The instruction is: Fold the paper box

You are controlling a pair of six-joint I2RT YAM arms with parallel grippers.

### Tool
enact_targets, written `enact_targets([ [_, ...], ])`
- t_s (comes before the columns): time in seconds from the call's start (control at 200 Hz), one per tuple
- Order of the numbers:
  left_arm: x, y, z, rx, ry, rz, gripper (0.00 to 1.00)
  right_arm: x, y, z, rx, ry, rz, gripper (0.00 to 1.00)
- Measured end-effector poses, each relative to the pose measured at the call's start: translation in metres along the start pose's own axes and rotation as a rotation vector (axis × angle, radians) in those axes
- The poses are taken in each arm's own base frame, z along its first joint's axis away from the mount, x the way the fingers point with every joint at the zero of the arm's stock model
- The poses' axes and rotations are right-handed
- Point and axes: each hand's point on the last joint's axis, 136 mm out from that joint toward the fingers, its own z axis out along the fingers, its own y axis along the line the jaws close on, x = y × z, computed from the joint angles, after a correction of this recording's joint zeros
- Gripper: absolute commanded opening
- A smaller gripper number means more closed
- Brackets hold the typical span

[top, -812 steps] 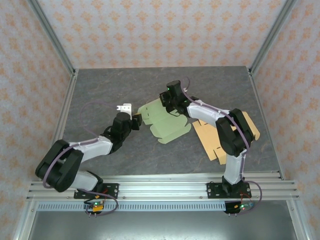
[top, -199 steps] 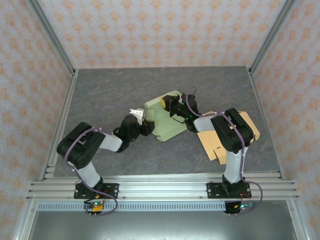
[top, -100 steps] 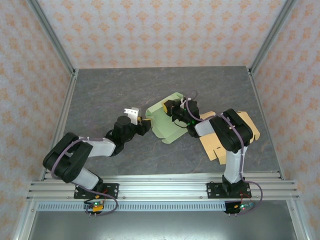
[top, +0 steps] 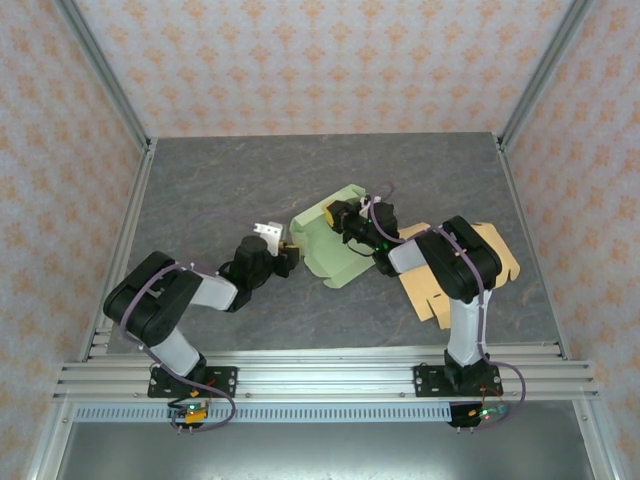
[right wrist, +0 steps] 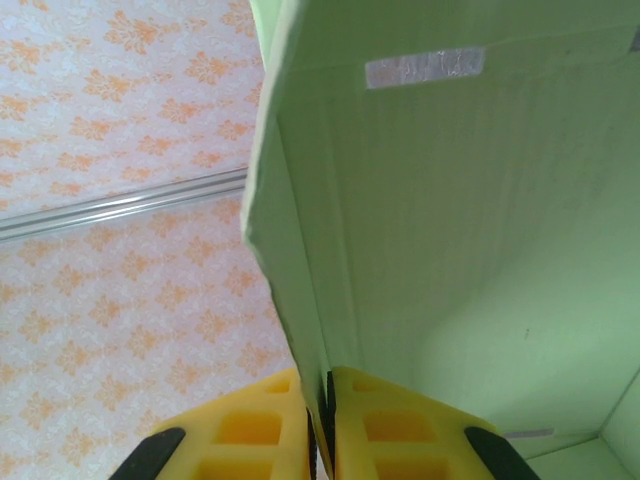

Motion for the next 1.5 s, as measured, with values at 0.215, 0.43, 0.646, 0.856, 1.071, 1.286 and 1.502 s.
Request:
enact_targets([
  [0.215, -0.015, -0.017, 0.021, 0.049, -0.018, 0.023, 0.25, -0.004, 0.003, 0.0, -0.013, -0.018, 0.022, 0.12],
  [0.43, -0.016, -0.022, 0.033, 0.038, -0.016, 0.027, 0.28, -0.011, 0.006, -0.002, -0.034, -0.058, 0.026, 0.12],
  [0.646, -0.003, -0.006, 0.038, -0.059, 0.003, 0.002, 0.44, -0.007, 0.0, -0.005, -0.029, -0.054, 0.029, 0.12],
  [0.856, 0.002, 0.006, 0.042, -0.125, 0.013, -0.015, 0.4, 0.001, -0.001, -0.006, -0.039, -0.047, 0.032, 0.12],
  [1.071, 0.002, 0.015, 0.04, -0.175, 0.008, -0.021, 0.29, 0.008, -0.005, -0.007, -0.043, -0.07, 0.032, 0.13],
  [1.286, -0.002, 0.022, 0.039, -0.217, -0.005, -0.011, 0.13, 0.02, -0.013, -0.007, -0.032, -0.081, 0.042, 0.28],
  [1.502, -0.004, 0.022, 0.039, -0.224, -0.005, 0.016, 0.11, 0.027, -0.02, -0.02, 0.002, -0.08, 0.029, 0.43],
])
